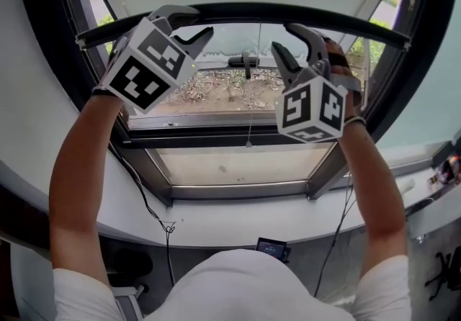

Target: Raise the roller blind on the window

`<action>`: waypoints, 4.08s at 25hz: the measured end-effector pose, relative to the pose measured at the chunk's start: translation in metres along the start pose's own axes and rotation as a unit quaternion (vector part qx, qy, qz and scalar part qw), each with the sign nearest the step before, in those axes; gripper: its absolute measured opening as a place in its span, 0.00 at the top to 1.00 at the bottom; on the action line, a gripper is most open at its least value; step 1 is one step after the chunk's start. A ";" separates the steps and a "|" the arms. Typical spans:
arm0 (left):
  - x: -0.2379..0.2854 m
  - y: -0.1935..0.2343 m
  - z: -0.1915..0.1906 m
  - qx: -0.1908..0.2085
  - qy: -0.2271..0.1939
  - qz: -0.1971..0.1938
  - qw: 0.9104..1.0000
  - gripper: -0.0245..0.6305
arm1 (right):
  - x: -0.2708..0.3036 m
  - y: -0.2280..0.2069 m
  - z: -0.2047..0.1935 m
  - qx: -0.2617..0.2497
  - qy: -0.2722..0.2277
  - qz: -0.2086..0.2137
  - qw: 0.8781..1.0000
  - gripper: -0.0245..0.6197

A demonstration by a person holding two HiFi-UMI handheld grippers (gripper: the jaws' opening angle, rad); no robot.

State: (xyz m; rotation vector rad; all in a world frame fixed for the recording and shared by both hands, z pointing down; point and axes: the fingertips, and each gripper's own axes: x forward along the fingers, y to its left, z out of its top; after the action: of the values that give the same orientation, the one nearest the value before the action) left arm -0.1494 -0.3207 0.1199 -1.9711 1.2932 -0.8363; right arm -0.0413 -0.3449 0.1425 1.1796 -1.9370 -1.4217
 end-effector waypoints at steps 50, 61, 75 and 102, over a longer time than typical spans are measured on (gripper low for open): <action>-0.009 0.039 0.031 0.060 0.036 -0.005 0.998 0.80 | -0.033 0.262 -0.069 0.282 0.080 0.289 0.911 0.71; -0.011 0.049 0.041 0.071 0.030 0.011 0.997 0.80 | -0.002 0.285 -0.076 0.309 0.114 0.293 0.898 0.72; -0.009 0.053 0.042 0.074 0.029 0.013 0.997 0.80 | -0.005 0.293 -0.081 0.289 0.111 0.295 0.904 0.84; -0.013 0.068 0.049 0.055 0.014 0.033 0.998 0.80 | -0.038 0.266 -0.053 0.276 0.072 0.281 0.916 0.85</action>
State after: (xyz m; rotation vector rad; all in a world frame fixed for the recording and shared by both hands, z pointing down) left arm -0.1516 -0.3228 0.0350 -1.8261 1.2933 -0.8874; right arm -0.0779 -0.3147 0.4127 0.7884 -2.3804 -0.4910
